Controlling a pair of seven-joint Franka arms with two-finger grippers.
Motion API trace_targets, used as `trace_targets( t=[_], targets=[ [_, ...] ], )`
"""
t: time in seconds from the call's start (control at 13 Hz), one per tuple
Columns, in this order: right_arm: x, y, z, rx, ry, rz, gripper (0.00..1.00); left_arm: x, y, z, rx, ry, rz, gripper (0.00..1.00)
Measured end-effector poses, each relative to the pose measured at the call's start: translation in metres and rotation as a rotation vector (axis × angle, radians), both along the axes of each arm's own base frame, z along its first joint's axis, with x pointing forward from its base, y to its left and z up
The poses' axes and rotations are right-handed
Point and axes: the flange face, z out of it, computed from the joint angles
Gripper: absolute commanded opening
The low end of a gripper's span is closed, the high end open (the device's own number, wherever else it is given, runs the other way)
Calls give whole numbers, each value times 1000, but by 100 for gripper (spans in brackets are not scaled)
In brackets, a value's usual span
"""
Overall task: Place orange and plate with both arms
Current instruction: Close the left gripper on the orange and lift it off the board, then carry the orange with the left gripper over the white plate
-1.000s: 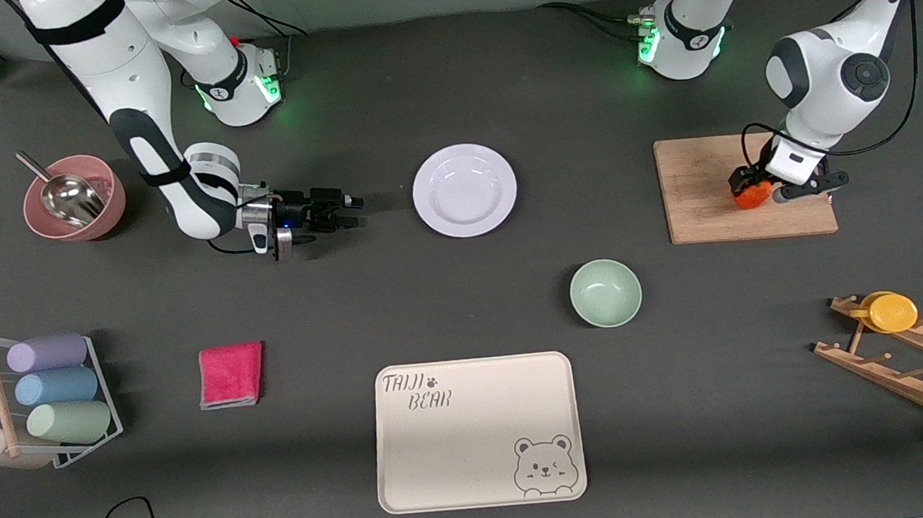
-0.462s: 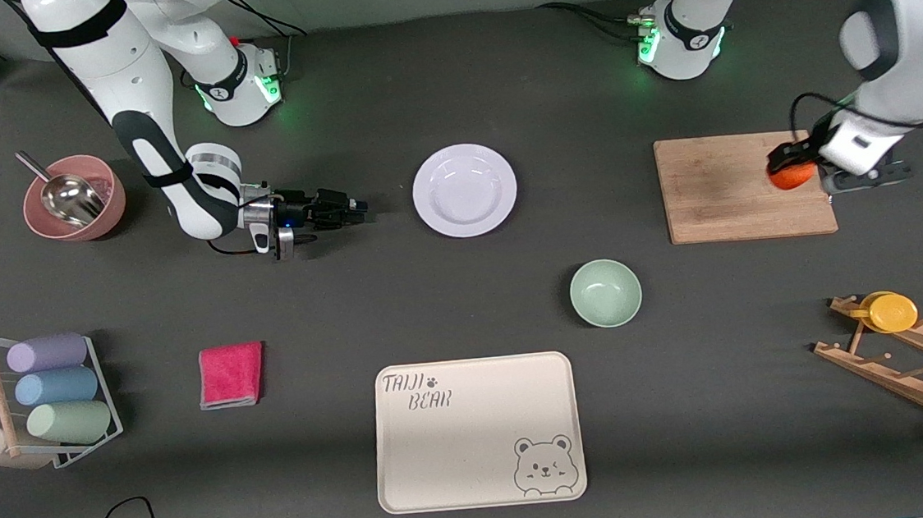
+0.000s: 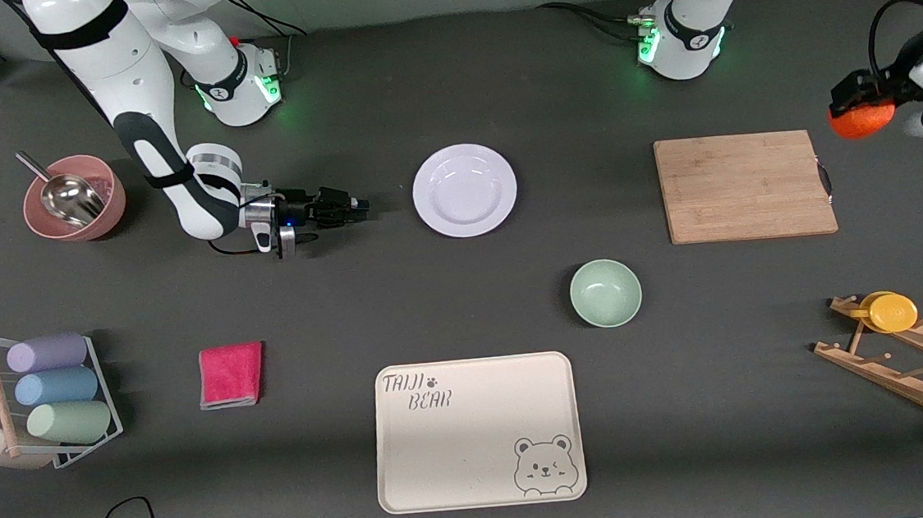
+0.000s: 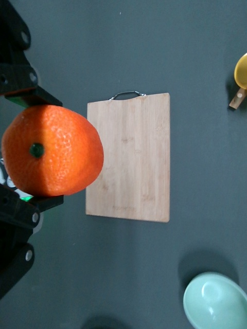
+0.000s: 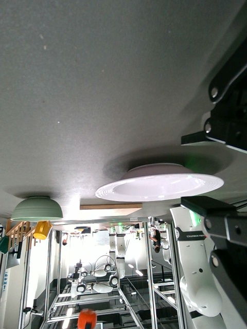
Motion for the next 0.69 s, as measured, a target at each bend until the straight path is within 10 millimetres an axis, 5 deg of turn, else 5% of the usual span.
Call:
trace_targets(
  t=[0.15,0.31,0.69],
  targets=[
    [-3,0,-4,0,3,4,47,2,-26,23,11,-9,0,0],
    [-3,-1,-6,0,5,4,47,8,-69,22,-22,-10,37,0],
    [-7,-1,-11,-1,19,6,47,18,-257,-35,-35,-51,200,0]
  ],
)
